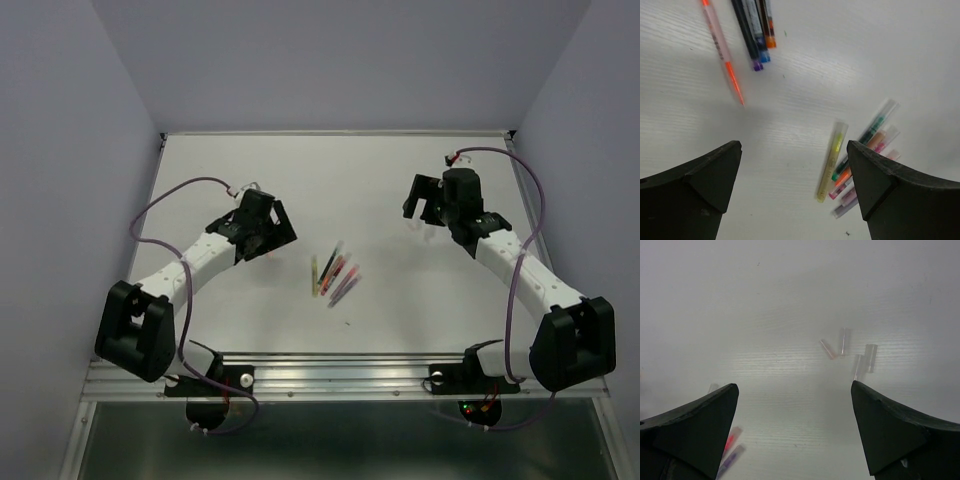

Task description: Open the pen caps

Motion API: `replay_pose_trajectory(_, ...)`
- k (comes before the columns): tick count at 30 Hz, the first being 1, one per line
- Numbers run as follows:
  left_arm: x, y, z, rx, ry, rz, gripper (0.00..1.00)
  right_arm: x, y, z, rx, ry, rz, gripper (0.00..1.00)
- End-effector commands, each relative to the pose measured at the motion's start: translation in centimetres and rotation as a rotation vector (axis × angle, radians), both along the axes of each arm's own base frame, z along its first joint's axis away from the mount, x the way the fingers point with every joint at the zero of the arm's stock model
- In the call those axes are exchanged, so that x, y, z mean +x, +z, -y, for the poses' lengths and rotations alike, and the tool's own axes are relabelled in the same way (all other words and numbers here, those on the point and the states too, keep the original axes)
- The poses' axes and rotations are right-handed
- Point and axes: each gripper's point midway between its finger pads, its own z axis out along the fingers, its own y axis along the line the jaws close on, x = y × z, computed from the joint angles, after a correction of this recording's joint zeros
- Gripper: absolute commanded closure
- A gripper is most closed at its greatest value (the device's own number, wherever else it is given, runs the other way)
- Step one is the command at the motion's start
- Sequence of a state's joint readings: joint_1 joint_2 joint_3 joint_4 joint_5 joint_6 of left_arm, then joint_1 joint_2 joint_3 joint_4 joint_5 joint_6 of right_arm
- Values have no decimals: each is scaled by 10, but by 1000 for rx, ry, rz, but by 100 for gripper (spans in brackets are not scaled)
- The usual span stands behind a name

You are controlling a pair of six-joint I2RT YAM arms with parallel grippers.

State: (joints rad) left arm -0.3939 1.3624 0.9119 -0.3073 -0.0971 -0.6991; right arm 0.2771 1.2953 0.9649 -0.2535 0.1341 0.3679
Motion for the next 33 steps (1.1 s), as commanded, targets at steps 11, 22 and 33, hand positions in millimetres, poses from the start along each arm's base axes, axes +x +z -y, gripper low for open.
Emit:
replay_pose_trajectory(11, -33, -44, 76, 199, -222, -157, 1, 0, 0, 5, -16, -36, 23, 0)
replay_pose_trajectory(22, -34, -62, 81, 263, -235, -210, 5, 1, -5, 8, -33, -47, 12, 0)
replay_pose_trajectory(33, -37, -76, 85, 290, -264, -243, 16, 2, -9, 10, -43, -56, 2, 0)
